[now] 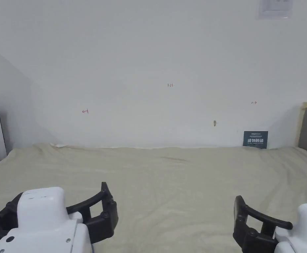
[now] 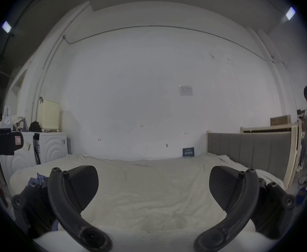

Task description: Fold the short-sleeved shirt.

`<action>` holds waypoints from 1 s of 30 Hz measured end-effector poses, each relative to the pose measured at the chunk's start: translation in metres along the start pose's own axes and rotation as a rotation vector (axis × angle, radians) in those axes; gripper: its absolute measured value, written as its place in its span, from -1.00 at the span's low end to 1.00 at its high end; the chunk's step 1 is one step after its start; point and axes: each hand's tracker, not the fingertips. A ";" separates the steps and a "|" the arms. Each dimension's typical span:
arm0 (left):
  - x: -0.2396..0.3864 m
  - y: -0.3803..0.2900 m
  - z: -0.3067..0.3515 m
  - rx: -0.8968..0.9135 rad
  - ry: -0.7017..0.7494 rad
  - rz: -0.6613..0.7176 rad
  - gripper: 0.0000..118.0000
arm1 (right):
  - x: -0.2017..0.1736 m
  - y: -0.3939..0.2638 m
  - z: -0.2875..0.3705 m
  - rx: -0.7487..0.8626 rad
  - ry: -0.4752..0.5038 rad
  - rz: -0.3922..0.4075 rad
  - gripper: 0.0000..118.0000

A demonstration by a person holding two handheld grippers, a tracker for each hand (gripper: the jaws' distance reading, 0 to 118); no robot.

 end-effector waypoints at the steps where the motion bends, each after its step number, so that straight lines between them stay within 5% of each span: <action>1: 0.001 0.000 0.000 0.001 -0.009 0.001 1.00 | 0.002 0.001 0.000 -0.002 0.002 -0.018 1.00; 14: 0.006 -0.006 0.004 0.011 -0.133 -0.018 1.00 | 0.001 0.000 0.013 0.090 0.057 0.071 1.00; 30: 0.019 -0.009 0.003 -0.030 -0.154 -0.056 1.00 | 0.016 -0.007 0.001 -0.036 0.018 0.009 1.00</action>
